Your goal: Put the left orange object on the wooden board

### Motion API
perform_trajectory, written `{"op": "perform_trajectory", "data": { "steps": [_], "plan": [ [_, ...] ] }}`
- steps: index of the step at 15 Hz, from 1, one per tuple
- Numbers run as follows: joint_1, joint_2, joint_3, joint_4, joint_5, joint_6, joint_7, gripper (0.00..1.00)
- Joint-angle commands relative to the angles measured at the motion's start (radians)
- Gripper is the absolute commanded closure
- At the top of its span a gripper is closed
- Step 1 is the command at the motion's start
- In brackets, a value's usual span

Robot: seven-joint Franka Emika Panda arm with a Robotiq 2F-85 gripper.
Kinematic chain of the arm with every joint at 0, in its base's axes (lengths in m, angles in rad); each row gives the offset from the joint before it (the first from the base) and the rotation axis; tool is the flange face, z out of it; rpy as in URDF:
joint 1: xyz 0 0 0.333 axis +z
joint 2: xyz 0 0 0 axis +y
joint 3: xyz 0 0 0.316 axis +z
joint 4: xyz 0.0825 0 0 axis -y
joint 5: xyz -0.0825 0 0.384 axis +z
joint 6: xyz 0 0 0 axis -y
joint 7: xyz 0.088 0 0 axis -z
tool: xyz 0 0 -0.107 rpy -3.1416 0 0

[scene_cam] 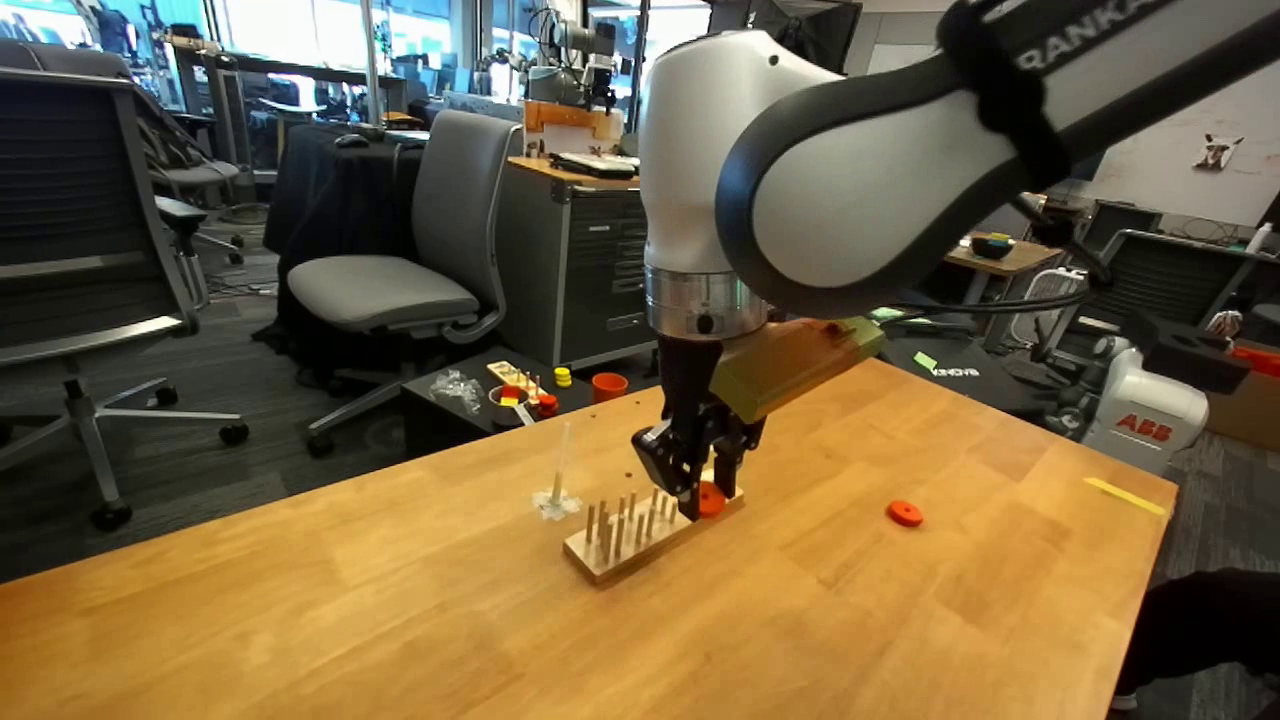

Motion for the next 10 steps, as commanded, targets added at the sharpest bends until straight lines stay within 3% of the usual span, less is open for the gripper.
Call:
{"op": "perform_trajectory", "data": {
  "steps": [1,5,10],
  "plan": [
    [0.056,-0.121,0.001,-0.147,-0.055,0.044,0.075,0.83],
    [0.05,-0.174,0.007,-0.192,-0.057,0.052,0.117,0.83],
    [-0.009,-0.146,-0.005,-0.156,-0.038,0.026,0.139,0.83]
  ]
}}
